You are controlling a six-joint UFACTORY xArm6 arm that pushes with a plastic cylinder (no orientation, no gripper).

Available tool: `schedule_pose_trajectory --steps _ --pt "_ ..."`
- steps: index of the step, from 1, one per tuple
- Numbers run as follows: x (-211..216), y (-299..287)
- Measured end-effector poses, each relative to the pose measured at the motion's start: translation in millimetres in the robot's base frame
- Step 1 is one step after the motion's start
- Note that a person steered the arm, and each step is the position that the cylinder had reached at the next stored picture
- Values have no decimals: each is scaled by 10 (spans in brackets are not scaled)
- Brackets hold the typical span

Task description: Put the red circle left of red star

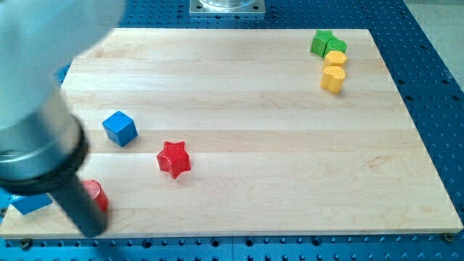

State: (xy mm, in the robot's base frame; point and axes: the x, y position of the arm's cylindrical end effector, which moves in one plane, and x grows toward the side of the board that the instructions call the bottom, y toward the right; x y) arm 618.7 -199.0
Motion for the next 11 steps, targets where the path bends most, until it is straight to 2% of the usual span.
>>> schedule_pose_trajectory --steps 1,2,3,4,5,7,8,9,10,11 --pt "-1 -378" --pt "-91 318" --pt "-479 1007" --pt "-252 1083" --pt "-15 954" --pt "-2 255" --pt "-3 229" --pt "-95 -213" --pt "-198 -153" --pt "-355 359"
